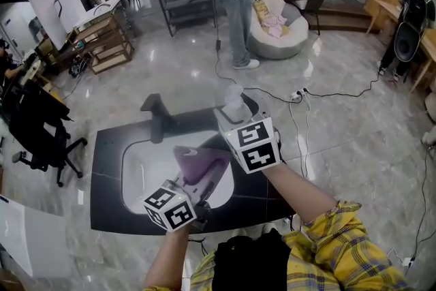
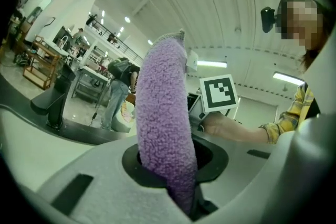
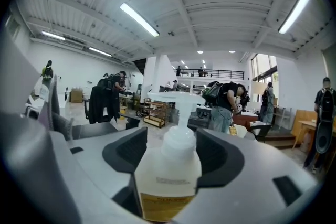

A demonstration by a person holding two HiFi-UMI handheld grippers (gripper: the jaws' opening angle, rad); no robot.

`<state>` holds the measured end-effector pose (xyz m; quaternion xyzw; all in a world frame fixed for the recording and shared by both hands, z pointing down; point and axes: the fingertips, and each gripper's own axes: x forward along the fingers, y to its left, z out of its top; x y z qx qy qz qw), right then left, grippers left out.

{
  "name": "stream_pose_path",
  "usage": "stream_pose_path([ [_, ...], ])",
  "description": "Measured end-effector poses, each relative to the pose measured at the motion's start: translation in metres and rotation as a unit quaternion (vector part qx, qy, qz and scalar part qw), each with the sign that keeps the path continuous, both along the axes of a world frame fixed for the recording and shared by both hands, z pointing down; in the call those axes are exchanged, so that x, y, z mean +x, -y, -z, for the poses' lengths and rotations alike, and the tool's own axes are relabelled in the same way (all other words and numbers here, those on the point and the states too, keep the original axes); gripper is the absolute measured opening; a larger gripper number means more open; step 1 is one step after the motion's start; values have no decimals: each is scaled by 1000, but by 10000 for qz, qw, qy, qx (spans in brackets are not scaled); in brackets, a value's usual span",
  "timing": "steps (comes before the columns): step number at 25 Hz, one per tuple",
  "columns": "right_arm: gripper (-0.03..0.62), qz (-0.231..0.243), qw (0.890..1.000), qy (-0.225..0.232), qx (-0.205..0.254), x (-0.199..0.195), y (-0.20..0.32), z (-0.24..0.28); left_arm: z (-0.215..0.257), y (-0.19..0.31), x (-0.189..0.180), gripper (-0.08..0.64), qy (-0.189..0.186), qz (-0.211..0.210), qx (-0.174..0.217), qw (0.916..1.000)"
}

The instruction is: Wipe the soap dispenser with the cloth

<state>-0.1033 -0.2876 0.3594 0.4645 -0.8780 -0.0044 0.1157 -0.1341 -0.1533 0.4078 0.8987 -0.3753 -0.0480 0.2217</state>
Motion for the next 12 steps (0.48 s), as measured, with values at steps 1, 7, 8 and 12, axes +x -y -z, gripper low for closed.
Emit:
stream_pose_path([
  [1,259,73,9999,67,30,4,-2,3,5,3,4,57,43,11,79,10000],
  [7,270,315,9970,659,-257,49,-6,18,30,22,34,57,564,77,383,9976],
  [8,270,332,9965,721,-257,55,-7,19,34,27,39,57,660,92,383,9970],
  [12,268,284,9953,907,-167,82,-11,23,40,42,59,57,808,191,205,9963],
])
